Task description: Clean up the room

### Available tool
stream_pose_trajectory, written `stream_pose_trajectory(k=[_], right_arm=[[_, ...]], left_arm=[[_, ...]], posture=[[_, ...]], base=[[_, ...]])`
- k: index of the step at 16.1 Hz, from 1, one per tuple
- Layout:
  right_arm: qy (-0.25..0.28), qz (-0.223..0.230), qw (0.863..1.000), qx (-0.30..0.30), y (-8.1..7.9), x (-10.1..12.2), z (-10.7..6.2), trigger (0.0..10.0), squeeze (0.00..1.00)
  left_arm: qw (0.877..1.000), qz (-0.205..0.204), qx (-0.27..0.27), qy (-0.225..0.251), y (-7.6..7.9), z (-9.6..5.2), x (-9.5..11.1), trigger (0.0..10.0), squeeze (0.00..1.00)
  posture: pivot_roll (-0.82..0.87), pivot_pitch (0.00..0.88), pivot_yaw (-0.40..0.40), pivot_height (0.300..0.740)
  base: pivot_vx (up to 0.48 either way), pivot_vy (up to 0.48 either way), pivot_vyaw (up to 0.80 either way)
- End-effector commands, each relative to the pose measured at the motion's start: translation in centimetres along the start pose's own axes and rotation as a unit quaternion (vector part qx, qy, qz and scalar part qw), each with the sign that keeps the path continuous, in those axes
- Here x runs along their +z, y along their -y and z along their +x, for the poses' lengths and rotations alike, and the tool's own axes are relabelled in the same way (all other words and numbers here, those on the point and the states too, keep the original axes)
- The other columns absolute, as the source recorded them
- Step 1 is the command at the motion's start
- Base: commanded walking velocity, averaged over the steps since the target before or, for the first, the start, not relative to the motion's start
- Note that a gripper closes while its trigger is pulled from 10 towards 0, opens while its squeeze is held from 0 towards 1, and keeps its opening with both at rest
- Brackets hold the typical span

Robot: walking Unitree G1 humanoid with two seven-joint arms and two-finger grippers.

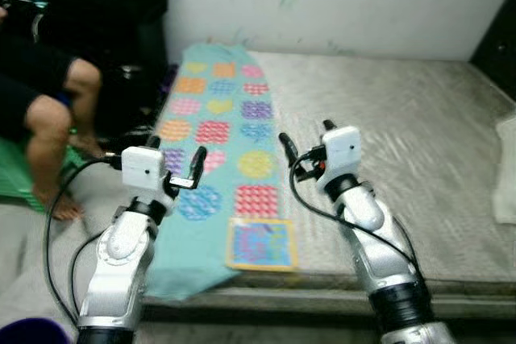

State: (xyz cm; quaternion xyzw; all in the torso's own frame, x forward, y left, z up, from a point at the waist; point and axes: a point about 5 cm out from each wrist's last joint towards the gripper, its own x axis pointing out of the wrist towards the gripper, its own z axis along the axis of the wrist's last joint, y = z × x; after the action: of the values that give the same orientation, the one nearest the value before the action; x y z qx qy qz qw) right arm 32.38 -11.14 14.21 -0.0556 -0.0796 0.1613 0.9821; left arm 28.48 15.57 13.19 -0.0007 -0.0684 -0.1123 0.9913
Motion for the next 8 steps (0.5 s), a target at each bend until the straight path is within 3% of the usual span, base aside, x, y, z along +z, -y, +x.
stream_pose_trajectory(k=[1,5,8], right_arm=[[0.002,-0.002,1.000,-0.004,0.47,0.14,0.00,10.0,0.00],[0.002,-0.003,1.000,-0.003,0.40,0.13,0.01,10.0,0.00],[0.001,-0.004,1.000,-0.002,0.36,0.08,-0.10,10.0,0.00]], left_arm=[[1.000,0.003,-0.008,-0.002,0.35,0.11,0.02,10.0,0.00],[1.000,0.002,-0.009,-0.003,0.41,0.07,0.00,10.0,0.00],[1.000,-0.005,-0.006,-0.001,0.44,0.05,0.01,10.0,0.00]], posture=[[-0.02,0.000,-0.053,0.740],[-0.02,0.000,-0.055,0.740],[-0.02,0.000,-0.056,0.740]], base=[[0.000,-0.292,0.00],[0.000,-0.280,0.00],[0.000,0.000,0.00]])
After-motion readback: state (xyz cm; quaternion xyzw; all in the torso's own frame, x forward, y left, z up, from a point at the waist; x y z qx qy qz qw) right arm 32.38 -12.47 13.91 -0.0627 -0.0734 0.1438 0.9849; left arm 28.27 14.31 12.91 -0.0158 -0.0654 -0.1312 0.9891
